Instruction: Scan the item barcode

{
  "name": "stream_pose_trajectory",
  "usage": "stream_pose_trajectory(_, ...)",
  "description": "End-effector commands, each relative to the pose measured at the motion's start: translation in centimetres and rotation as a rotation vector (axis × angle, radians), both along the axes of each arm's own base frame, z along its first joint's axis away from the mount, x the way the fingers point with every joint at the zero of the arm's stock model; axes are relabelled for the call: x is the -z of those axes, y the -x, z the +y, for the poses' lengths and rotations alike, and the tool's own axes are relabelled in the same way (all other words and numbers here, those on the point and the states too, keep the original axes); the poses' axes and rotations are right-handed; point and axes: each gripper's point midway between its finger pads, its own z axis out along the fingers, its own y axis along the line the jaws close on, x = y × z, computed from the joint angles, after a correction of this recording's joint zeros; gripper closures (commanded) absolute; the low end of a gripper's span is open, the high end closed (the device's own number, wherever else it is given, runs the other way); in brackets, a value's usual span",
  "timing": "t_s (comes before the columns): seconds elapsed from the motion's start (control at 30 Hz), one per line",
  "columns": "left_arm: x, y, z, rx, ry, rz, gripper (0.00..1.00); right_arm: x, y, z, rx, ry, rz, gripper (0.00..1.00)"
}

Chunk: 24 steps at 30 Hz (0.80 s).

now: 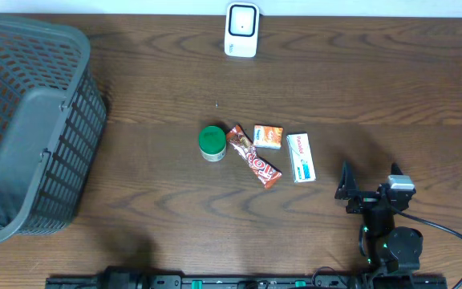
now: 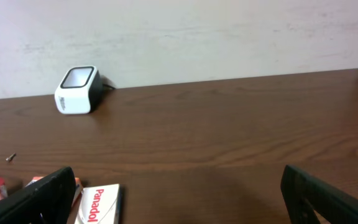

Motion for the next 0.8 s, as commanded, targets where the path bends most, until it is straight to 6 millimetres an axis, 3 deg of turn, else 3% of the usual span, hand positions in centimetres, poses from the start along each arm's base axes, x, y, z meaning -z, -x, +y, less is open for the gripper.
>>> stream_pose_trajectory(0.0, 1.2, -0.8, -0.1, 0.020, 0.022, 0.045, 0.02, 0.1, 0.0, -0.3, 0.014, 0.014, 0.002, 0.01)
stream_pose_trajectory(0.17, 3.6, -3.8, -1.3, 0.077, -0.014, 0.173, 0.02, 0.1, 0.0, -0.2, 0.013, 0.014, 0.002, 0.01)
stream_pose_trajectory(0.33, 6.0, -8.0, -4.7, 0.233, -0.133, 0.274, 0.02, 0.1, 0.0, -0.2, 0.010, 0.014, 0.002, 0.01)
stream_pose_trajectory(0.5, 9.6, -12.1, -7.3, 0.353, -0.202, 0.383, 0.02, 0.1, 0.0, -0.2, 0.010, 0.014, 0.002, 0.01)
stream_pose_trajectory(0.63, 13.4, -15.0, -9.3, 0.455, -0.234, 0.477, 0.02, 0.4, 0.1, 2.0, -0.115, -0.004, 0.016, 0.01)
stream_pose_trajectory(0.77, 16.6, -17.3, -9.5, 0.487, -0.179, 0.535, 0.02, 1.2, 0.1, 3.1, -0.180, -0.010, 0.058, 0.01)
